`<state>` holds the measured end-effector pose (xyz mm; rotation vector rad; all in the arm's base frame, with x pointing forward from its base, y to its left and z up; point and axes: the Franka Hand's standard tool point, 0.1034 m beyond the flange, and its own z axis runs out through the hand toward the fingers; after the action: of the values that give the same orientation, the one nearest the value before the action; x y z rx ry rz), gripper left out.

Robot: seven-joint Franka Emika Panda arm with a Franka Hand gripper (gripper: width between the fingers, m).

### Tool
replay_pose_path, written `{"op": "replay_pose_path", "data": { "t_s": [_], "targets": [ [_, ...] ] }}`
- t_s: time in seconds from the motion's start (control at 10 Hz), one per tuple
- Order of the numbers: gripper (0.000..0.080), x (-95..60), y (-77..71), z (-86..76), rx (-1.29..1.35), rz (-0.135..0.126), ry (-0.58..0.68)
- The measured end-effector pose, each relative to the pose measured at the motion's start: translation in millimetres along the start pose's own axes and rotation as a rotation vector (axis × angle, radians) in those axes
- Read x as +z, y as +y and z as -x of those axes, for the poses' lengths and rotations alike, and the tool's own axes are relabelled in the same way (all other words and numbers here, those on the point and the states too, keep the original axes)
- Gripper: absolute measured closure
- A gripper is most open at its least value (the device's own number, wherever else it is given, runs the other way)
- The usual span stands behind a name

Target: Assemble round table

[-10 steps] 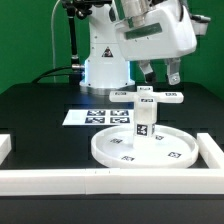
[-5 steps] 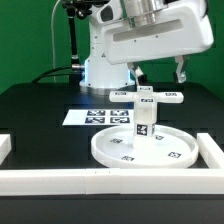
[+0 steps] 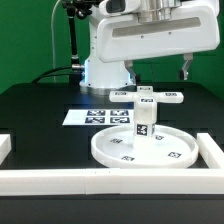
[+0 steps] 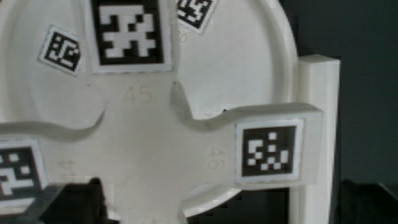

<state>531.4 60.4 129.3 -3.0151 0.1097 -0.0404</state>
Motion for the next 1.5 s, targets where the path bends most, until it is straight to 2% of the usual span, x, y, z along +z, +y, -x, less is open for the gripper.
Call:
{"op": "replay_pose_path", "data": {
  "t_s": [0.2,0.5,0.7,1.5],
  "targets": [
    [0.0151,-0.1,1.6,-0.2,-0.183,0.004,-0.001],
    [0.0151,2.9,7.7,-4.3,-0.532,0.045,-0.019],
    [0.0151,8.6,14.9,-6.2,-0.712,0.058,-0.039],
    [0.0151,20.8,25.7,-2.5,-0.732,0.058,-0.063]
  ]
}}
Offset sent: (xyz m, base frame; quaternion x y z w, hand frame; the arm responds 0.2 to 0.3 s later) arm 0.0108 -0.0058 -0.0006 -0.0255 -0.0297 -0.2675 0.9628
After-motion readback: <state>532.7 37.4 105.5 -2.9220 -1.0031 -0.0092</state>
